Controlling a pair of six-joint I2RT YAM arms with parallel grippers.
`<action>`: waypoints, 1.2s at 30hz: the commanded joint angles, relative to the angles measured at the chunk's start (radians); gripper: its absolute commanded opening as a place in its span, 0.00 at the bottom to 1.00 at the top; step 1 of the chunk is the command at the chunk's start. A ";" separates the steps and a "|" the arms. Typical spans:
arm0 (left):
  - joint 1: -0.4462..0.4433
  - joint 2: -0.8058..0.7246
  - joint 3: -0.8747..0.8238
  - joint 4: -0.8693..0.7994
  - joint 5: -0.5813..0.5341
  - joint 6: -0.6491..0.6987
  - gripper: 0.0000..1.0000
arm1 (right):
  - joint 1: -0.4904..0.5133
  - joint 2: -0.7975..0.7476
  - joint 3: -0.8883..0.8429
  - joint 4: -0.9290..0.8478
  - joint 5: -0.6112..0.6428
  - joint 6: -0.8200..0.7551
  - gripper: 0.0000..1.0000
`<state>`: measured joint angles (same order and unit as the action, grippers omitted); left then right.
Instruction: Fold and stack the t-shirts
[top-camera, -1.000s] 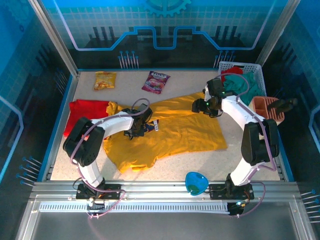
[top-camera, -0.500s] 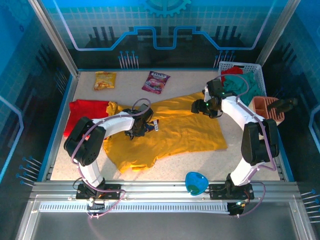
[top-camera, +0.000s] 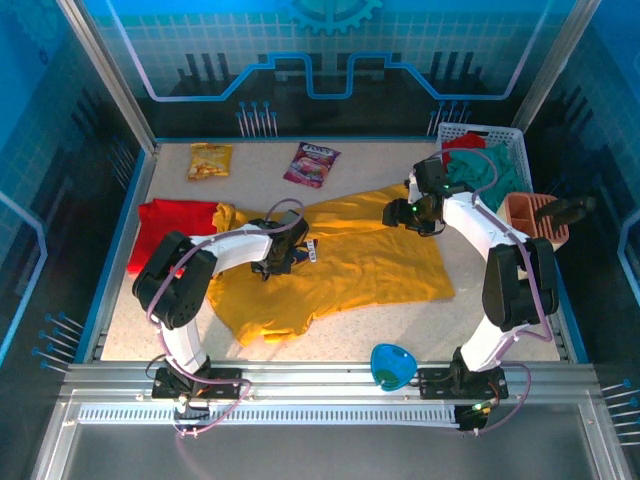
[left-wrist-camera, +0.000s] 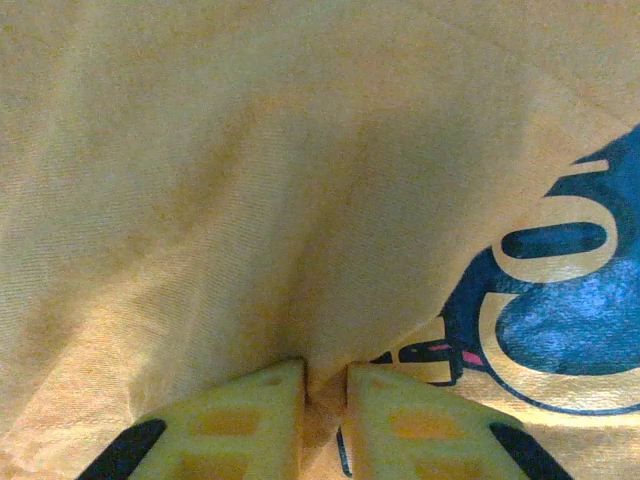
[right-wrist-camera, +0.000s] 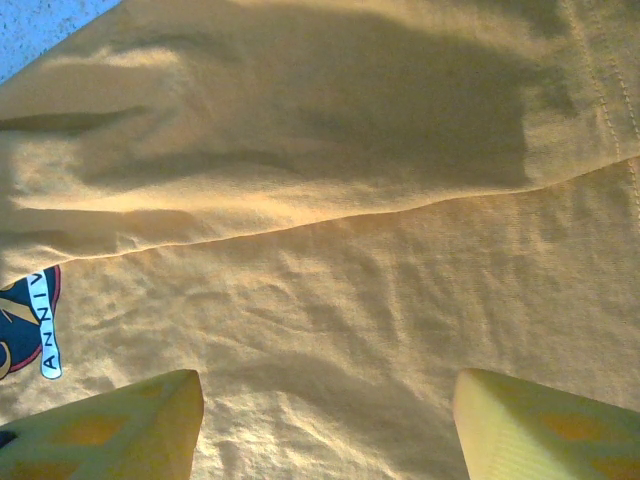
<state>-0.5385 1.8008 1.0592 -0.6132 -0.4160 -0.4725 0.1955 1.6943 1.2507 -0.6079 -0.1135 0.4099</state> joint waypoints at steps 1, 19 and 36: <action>-0.003 0.026 0.015 -0.013 -0.052 -0.022 0.17 | 0.004 0.008 -0.002 0.003 -0.022 -0.004 0.67; 0.003 -0.032 0.024 -0.019 -0.037 0.013 0.12 | -0.009 0.023 -0.015 0.003 -0.043 -0.003 0.67; 0.033 -0.043 0.015 -0.007 -0.017 0.028 0.20 | -0.022 0.008 -0.063 0.013 -0.051 -0.010 0.66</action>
<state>-0.5140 1.7851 1.0637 -0.6151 -0.4400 -0.4606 0.1864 1.7000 1.1927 -0.6003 -0.1406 0.4095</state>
